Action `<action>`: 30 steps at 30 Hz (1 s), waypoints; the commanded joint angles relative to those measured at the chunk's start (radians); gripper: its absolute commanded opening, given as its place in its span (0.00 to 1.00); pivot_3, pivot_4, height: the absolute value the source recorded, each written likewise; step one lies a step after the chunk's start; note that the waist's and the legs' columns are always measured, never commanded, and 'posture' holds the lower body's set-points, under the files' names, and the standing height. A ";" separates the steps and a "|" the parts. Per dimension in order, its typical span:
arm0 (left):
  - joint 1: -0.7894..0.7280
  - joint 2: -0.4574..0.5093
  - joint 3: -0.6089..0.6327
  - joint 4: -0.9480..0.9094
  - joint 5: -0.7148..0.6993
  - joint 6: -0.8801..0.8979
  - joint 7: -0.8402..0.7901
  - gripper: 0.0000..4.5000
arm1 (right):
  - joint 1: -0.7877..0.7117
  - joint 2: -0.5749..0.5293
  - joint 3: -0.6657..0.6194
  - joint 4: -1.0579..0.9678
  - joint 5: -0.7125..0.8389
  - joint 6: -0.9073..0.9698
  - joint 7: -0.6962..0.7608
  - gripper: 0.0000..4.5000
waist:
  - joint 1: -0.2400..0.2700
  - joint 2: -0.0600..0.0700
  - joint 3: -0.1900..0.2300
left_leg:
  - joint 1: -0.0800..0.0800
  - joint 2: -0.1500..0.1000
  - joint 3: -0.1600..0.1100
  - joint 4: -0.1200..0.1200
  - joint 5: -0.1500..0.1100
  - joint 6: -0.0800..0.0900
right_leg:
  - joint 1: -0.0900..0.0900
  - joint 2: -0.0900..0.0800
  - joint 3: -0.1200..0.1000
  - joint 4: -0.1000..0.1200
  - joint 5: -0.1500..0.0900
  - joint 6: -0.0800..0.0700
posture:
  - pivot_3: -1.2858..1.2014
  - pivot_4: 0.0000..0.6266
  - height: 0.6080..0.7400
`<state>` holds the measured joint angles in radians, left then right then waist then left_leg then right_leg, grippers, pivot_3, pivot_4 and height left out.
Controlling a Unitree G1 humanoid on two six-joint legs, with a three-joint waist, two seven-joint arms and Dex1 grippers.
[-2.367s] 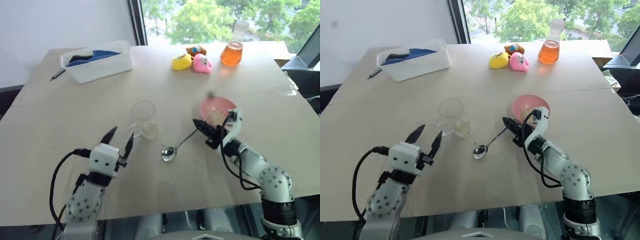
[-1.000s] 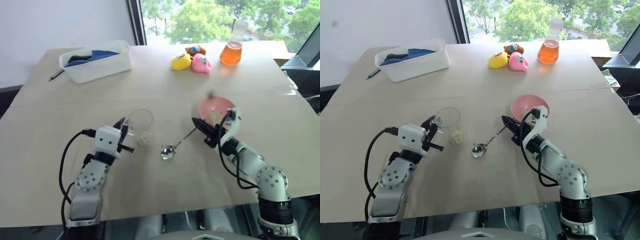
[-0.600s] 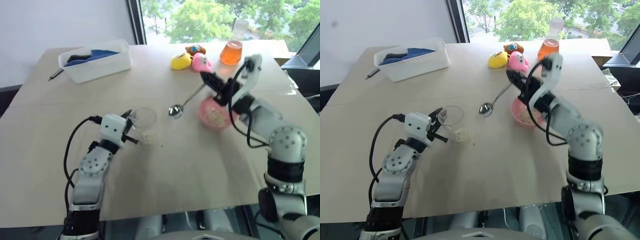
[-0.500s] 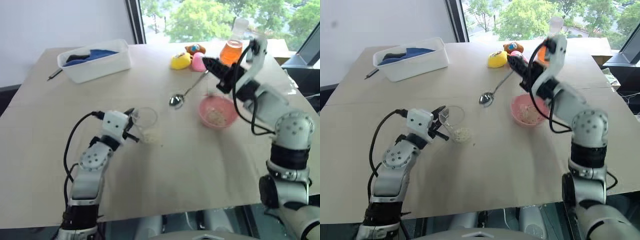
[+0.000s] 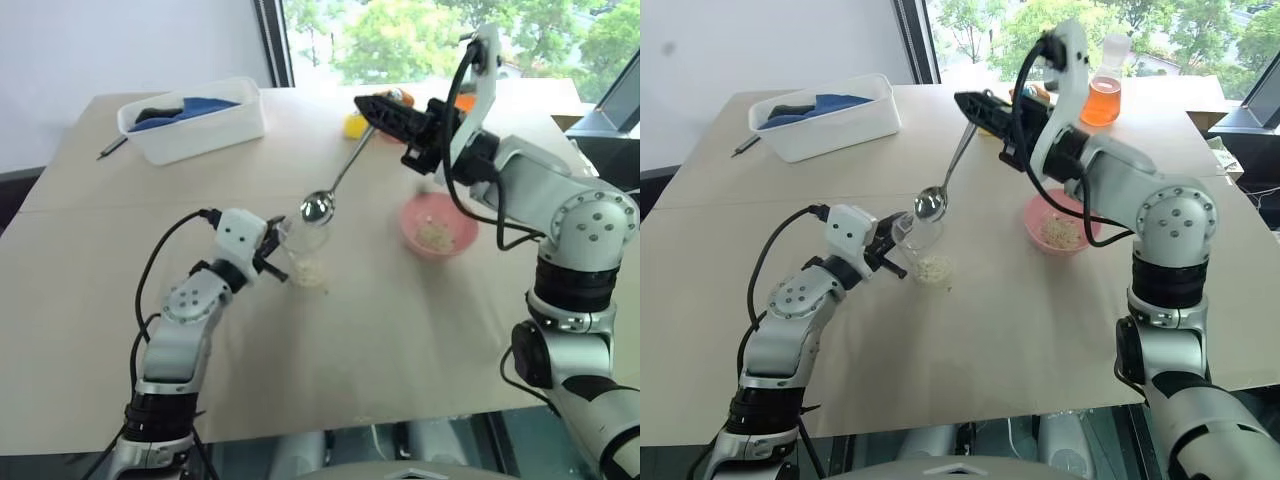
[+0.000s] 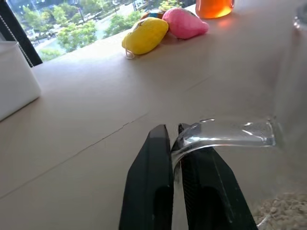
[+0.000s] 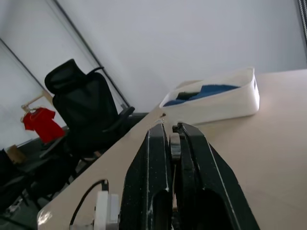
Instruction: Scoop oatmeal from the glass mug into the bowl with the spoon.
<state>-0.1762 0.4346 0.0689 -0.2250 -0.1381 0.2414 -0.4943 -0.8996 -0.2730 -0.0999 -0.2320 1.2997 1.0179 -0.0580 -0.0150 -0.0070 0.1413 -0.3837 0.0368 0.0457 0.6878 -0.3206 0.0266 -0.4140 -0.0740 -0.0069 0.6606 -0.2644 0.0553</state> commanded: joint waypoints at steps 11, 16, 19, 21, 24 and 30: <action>-0.034 -0.010 -0.005 -0.048 -0.029 0.095 0.027 0.05 | -0.027 -0.065 0.132 -0.067 -0.200 -0.015 0.121 0.00 | 0.002 0.000 0.000 | 0.000 0.000 0.000 0.000 0.000 0.000 | 0.000 0.000 0.000 0.000 0.000 0.000 | 0.52 0.24 1.00; -0.085 -0.003 -0.010 -0.068 -0.038 0.143 0.020 0.05 | -0.026 -0.085 0.218 -0.053 -0.357 -0.053 0.212 0.00 | 0.001 0.000 0.000 | 0.000 -0.001 -0.001 0.001 0.000 0.000 | 0.000 0.000 0.000 0.000 0.000 0.000 | 0.52 0.24 1.00; -0.110 0.014 -0.020 -0.071 -0.026 0.144 0.008 0.05 | 0.003 -0.082 0.270 -0.059 -0.431 -0.066 0.252 0.00 | 0.000 0.000 0.000 | 0.000 -0.001 -0.001 0.001 0.000 0.000 | 0.000 0.001 0.000 -0.001 0.000 0.000 | 0.52 0.24 1.00; -0.122 0.023 -0.025 -0.069 -0.017 0.139 0.008 0.05 | 0.023 -0.069 0.280 -0.061 -0.451 -0.060 0.271 0.00 | 0.000 0.000 0.000 | 0.000 -0.001 -0.001 0.000 0.000 0.000 | 0.000 0.001 0.000 -0.001 0.000 0.000 | 0.52 0.24 1.00; -0.137 0.037 -0.030 -0.060 0.000 0.115 0.008 0.05 | 0.056 -0.024 0.256 -0.055 -0.433 -0.021 0.256 0.00 | -0.001 0.000 0.000 | -0.001 -0.001 -0.001 0.000 0.000 0.000 | 0.000 0.001 0.000 0.000 0.000 0.000 | 0.52 0.24 1.00; -0.147 0.049 -0.049 -0.034 0.041 0.050 0.002 0.05 | 0.087 0.094 0.123 -0.008 -0.349 0.091 0.150 0.00 | -0.001 -0.001 0.000 | -0.001 -0.001 -0.001 0.000 0.000 0.000 | 0.000 0.001 -0.001 0.000 0.000 0.000 | 0.52 0.24 1.00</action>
<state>-0.3005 0.4748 0.0142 -0.2454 -0.1113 0.3381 -0.4977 -0.8119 -0.1953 0.0789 -0.2413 0.9099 1.0765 0.1249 -0.0160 -0.0076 0.1415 -0.3843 0.0360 0.0453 0.6881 -0.3203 0.0261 -0.4144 -0.0729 -0.0075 0.6606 -0.2644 0.0553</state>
